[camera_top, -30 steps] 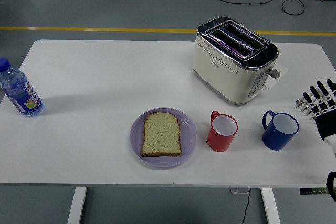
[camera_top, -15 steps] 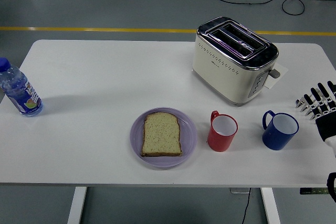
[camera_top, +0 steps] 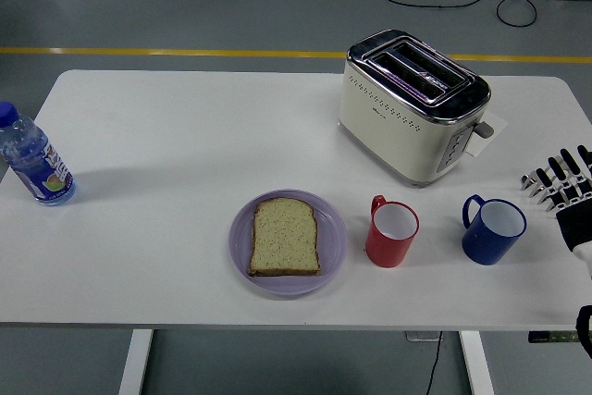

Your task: Pick up the cup,pour liquid into bread,place the cup on the desk

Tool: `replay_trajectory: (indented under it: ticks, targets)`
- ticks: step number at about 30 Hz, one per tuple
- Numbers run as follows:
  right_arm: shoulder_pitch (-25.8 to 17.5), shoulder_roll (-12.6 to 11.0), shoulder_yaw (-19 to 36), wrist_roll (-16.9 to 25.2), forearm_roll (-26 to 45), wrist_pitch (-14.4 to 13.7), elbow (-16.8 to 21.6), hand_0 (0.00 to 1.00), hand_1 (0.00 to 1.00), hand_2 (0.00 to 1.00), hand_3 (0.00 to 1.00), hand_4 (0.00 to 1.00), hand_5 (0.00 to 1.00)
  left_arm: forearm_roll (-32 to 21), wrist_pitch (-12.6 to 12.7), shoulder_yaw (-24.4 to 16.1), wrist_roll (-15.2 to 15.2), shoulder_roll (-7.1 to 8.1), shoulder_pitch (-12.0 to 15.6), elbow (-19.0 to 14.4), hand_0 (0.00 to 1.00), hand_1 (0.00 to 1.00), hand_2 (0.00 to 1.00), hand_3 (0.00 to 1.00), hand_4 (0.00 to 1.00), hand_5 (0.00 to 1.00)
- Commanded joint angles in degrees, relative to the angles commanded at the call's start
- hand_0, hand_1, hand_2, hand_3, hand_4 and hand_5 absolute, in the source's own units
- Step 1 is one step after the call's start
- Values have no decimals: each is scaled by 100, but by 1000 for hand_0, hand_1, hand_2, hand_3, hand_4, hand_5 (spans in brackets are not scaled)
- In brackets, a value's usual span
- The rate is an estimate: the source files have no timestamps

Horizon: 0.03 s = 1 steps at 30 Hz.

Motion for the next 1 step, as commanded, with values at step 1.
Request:
replay_trajectory:
  ticks: [1]
  targets:
    - [1, 0, 0, 1, 2, 1, 0, 713, 648, 672, 611, 627, 236, -4, 0, 6, 1, -1, 0, 0, 648, 616, 610, 527, 305, 733]
